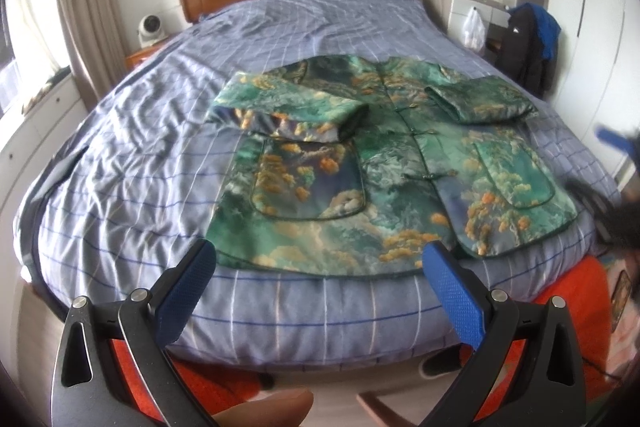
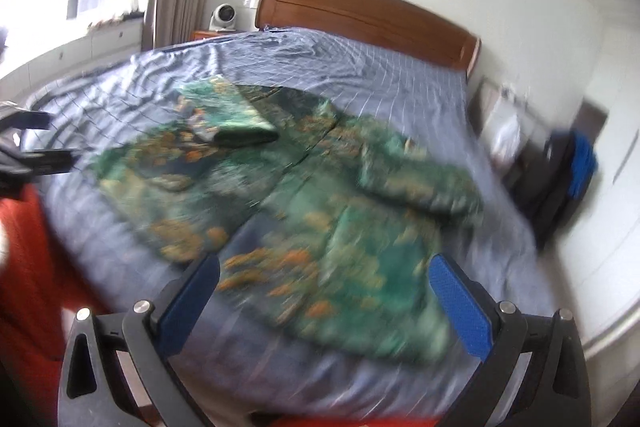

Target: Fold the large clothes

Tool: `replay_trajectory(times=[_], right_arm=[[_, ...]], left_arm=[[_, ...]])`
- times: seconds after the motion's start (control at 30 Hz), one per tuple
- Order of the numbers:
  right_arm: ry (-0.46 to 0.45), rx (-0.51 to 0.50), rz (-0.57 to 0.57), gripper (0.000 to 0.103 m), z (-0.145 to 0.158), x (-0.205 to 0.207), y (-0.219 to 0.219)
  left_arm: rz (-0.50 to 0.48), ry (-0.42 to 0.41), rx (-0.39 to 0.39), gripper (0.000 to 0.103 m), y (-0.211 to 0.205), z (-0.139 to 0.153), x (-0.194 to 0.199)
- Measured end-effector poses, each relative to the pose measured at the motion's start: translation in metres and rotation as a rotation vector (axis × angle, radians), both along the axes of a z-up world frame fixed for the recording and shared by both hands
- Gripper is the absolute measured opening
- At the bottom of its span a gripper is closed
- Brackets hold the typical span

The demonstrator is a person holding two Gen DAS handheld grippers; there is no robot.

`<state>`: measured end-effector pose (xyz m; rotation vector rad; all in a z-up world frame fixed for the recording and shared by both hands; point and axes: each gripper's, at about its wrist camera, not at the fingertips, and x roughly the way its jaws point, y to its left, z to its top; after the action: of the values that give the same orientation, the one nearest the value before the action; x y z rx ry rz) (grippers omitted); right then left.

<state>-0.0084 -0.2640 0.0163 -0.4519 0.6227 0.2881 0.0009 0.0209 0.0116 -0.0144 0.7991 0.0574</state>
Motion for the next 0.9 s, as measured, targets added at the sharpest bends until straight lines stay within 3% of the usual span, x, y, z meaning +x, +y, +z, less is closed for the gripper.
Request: replay_trajectory(times=[0.07,0.17,0.23,0.37,0.4,0.43,0.47,0.5,0.53,0.63,0.73,0.8,0.9], right_arm=[[-0.035,-0.068,0.022,0.103,-0.008,0.037,-0.003],[-0.032,-0.245,0.026,0.102,-0.042,0.126,-0.005],[0.023,-0.332,0.044,0.093,-0.068,0.180,-0.003],[0.184,-0.409,0.048,0.088,-0.124,0.265,0.005],[0.221,-0.379,0.029,0.079,-0.135,0.281,0.002],[0.240,-0.332,-0.005,0.055,-0.138,0.294,-0.004],[0.240,-0.302,-0.033,0.040,-0.136,0.299,-0.009],[0.220,-0.207,-0.093,0.016,-0.123,0.305,-0.024],[0.199,-0.142,-0.124,0.010,-0.112,0.305,-0.035],[0.110,0.047,-0.265,0.010,-0.063,0.297,-0.095],[0.039,0.195,-0.444,0.012,-0.019,0.274,-0.182],[0.010,0.232,-0.576,0.012,-0.006,0.253,-0.245],[0.003,0.164,-0.767,0.012,-0.009,0.225,-0.313]], left_arm=[[0.013,-0.014,0.005,0.103,0.001,0.002,-0.006],[0.036,-0.022,0.021,0.103,0.004,0.003,-0.013],[0.053,-0.012,0.030,0.103,0.005,0.002,-0.016],[0.080,0.023,0.039,0.103,0.008,-0.005,-0.016],[0.079,0.029,0.042,0.103,0.008,-0.005,-0.015],[0.078,0.031,0.046,0.103,0.008,-0.005,-0.015],[0.079,0.026,0.053,0.103,0.008,-0.005,-0.015],[0.080,0.024,0.057,0.103,0.009,-0.004,-0.014],[0.080,0.023,0.059,0.103,0.009,-0.005,-0.013],[0.069,0.045,0.049,0.103,0.008,-0.011,-0.006],[0.044,0.062,0.039,0.103,0.002,-0.017,0.002],[0.027,0.059,0.046,0.103,-0.004,-0.019,0.005],[0.010,0.064,0.066,0.103,-0.009,-0.021,0.012]])
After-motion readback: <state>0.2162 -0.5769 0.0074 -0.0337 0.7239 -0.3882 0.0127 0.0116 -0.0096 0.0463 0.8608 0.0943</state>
